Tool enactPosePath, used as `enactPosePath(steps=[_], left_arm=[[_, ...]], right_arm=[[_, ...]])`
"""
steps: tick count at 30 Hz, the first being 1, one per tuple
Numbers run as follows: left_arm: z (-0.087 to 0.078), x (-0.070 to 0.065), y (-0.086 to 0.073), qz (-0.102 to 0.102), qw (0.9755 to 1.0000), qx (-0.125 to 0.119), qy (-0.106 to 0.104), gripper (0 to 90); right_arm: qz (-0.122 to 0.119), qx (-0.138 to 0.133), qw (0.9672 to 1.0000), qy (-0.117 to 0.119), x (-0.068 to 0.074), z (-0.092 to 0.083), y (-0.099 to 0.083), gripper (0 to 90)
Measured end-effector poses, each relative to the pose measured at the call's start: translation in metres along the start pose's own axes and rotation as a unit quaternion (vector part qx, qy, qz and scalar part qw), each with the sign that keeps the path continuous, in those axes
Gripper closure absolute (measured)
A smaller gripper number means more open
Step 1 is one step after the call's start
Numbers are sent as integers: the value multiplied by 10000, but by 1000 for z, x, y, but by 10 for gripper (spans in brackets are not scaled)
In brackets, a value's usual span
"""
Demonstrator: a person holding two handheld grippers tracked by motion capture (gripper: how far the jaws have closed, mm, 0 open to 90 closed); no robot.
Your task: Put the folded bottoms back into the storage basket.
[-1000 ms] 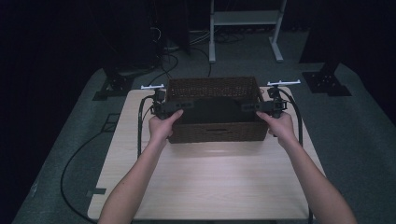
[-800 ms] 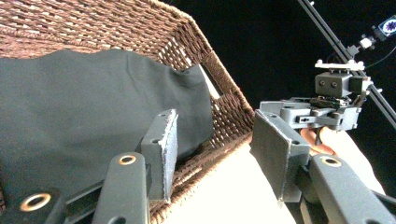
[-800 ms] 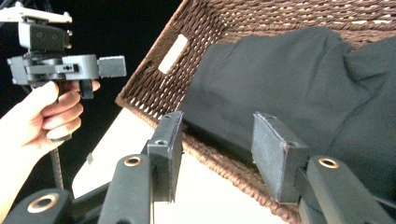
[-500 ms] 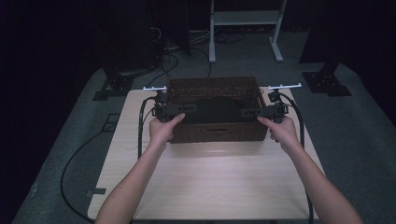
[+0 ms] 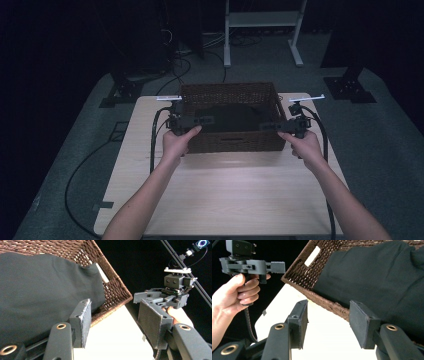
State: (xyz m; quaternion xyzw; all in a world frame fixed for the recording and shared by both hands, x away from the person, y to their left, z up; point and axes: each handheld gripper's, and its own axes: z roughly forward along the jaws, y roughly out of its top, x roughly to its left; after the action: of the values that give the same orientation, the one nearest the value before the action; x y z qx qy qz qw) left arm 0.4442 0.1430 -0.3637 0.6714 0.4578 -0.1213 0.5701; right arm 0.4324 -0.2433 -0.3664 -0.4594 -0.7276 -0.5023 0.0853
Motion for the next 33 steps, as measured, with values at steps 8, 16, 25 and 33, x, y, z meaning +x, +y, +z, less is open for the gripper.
enactPosePath(steps=[8, 16, 25, 33], left_arm=[[-2, -6, -3, 95, 9999, 57, -5, 407], [-4, -6, -10, 59, 9999, 76, -90, 369], [-5, -9, -20, 61, 9998, 91, -161, 321], [-7, -10, -29, 115, 9997, 146, -163, 286]], right_arm=[[-20, 41, 10000, 76, 3, -2, -7, 475], [-26, 72, 9998, 175, 5, -4, -16, 456], [-85, 111, 9997, 223, 7, -4, -23, 422], [-77, 93, 9995, 279, 7, -4, -31, 387]])
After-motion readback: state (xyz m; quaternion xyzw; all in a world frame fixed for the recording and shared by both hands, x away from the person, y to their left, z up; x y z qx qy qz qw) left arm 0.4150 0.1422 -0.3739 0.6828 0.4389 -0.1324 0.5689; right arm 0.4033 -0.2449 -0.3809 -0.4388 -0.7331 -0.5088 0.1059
